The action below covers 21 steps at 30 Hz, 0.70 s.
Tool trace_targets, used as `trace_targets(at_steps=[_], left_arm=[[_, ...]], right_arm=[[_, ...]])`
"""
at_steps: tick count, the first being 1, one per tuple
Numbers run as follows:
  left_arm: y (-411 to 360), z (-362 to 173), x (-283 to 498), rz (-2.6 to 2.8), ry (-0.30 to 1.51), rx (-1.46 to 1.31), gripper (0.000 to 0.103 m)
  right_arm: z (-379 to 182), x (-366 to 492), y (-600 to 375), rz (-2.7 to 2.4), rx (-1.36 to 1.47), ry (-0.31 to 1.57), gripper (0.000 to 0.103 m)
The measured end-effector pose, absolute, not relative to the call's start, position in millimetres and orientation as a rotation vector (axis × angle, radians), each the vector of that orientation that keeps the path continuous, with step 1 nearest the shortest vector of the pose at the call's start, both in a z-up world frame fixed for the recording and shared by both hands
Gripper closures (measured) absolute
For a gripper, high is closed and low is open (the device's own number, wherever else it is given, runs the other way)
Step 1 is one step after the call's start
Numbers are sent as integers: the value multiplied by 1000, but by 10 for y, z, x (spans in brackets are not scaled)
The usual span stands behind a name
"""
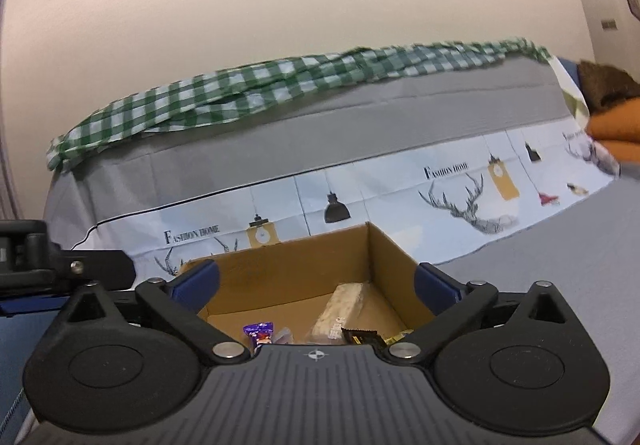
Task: Organize snacks
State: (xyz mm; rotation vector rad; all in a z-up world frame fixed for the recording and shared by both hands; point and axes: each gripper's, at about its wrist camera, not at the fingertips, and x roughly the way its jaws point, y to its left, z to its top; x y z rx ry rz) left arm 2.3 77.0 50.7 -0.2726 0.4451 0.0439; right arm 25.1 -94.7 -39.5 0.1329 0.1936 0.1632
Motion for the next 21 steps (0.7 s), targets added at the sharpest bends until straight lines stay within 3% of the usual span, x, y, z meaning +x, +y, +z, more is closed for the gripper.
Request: trace_targets(at_steps=[10,16,21], left_arm=[[765,445,-452,77,477,-315,13],[581,278,-550,21,557,-343,0],[387,131,-536,40,631,-298,0]], right_arm=[[-285,-206,-1056,145,37,267,1],[-221,-501,-1281,155,-10,268,1],[-346,-522,-1473,164,21,383,1]])
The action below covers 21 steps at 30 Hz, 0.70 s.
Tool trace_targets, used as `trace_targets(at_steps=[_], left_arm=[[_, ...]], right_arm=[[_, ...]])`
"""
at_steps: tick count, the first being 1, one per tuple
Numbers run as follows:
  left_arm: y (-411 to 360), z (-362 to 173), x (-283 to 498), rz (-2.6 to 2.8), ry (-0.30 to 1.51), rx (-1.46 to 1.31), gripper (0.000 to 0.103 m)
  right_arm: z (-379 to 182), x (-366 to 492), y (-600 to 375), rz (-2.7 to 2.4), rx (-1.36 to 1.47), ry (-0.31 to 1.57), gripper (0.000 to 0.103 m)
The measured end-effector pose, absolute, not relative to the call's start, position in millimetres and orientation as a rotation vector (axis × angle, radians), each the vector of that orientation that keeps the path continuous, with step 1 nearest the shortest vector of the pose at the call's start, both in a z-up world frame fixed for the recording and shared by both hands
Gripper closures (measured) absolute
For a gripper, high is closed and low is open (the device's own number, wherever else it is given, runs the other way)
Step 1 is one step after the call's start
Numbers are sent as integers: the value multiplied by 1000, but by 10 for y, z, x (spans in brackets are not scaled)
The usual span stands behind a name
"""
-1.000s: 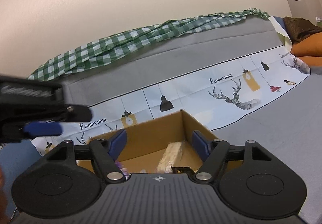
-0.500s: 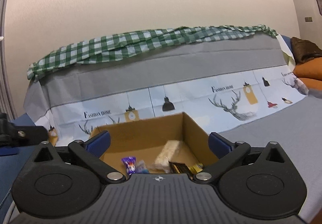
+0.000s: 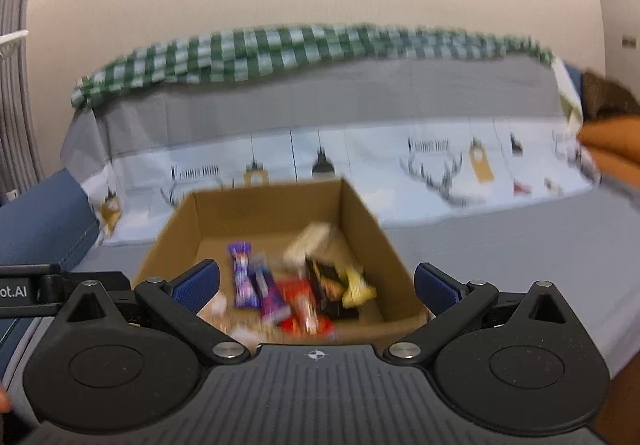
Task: Organize snacks
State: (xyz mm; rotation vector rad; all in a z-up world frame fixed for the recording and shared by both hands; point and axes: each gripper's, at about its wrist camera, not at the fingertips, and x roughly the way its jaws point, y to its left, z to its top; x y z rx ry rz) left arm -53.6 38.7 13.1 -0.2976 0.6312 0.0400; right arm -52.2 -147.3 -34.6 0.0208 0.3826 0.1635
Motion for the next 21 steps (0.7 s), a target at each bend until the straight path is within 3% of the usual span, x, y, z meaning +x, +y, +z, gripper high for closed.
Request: trace_targets(at_steps=[21], left_arm=[[339,43,-441,94,659,-268,0]], right_arm=[[-441,-384,-1438,140,-18,403,1]])
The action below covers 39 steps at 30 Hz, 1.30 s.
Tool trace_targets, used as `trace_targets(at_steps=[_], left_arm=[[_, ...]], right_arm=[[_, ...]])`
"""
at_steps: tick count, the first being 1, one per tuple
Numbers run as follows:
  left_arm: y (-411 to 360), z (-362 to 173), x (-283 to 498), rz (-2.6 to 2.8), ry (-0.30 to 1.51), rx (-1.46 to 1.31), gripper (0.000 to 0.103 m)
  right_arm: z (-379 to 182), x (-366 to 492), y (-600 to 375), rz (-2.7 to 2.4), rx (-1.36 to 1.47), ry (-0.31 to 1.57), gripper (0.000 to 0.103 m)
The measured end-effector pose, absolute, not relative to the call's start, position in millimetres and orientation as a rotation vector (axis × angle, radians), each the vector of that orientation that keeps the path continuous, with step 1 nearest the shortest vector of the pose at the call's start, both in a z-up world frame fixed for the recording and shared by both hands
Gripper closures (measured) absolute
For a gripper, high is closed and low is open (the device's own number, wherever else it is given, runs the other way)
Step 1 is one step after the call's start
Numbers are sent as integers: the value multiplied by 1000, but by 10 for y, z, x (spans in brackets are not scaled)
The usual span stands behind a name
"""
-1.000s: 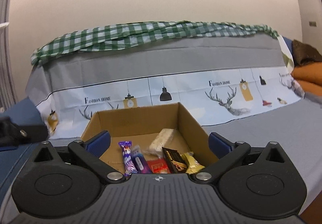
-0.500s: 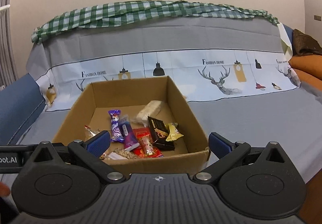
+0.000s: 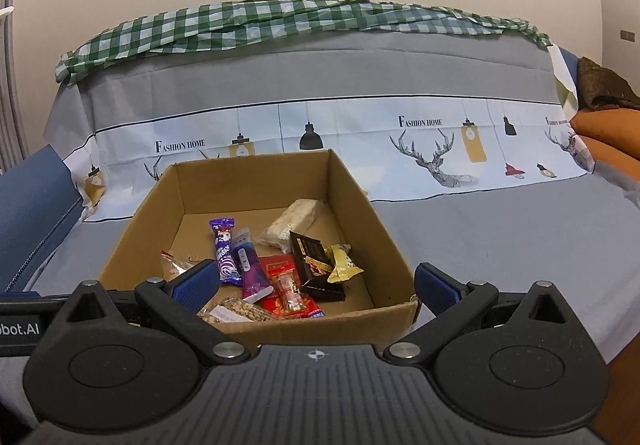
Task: Organize snacks
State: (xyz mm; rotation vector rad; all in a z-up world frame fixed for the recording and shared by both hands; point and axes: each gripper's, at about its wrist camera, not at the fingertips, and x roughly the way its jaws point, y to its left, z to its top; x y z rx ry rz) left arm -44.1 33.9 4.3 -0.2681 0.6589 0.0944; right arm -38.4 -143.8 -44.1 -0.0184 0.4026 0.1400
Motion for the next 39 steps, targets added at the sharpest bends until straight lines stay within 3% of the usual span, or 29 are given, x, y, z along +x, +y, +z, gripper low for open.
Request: trace_targets(at_steps=[39], left_arm=[[336,50,-463,70,650,-270,0]], right_arm=[[-447,-390,-1432,133,-46,401,1]])
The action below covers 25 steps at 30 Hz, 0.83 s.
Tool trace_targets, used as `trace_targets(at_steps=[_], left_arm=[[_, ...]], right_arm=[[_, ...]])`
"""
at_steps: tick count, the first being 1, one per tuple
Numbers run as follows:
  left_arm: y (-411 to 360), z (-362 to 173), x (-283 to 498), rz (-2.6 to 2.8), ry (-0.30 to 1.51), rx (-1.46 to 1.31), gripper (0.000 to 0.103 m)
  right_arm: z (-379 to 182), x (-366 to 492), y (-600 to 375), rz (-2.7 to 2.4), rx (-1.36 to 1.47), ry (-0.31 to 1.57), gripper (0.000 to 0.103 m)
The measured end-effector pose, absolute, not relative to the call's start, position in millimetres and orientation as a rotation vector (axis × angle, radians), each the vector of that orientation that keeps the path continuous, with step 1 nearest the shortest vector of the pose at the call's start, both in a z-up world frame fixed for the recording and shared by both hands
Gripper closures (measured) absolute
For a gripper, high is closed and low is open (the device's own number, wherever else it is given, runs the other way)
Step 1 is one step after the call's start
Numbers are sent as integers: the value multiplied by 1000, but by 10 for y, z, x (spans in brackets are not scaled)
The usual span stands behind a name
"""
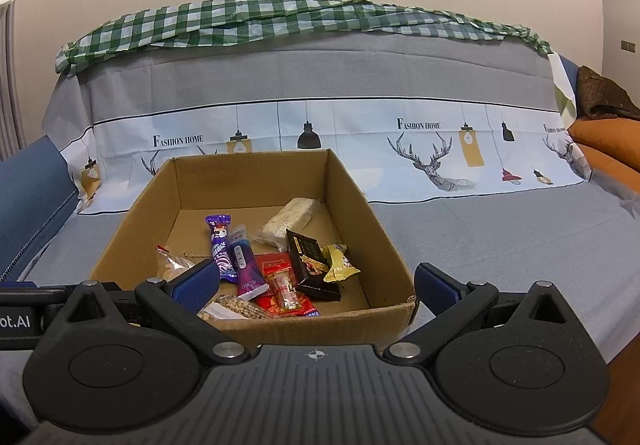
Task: Organize snacks
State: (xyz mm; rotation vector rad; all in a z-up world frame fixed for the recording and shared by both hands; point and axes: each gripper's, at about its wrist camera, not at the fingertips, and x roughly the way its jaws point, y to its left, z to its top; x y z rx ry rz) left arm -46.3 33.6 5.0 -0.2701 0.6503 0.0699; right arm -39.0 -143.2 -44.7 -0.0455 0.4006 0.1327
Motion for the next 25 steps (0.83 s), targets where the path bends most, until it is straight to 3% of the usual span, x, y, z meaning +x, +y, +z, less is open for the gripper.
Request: trace_targets(at_steps=[25], left_arm=[[345,53,-439,34,620,-270,0]], right_arm=[[-470,-369,-1481,128,-39,406,1]])
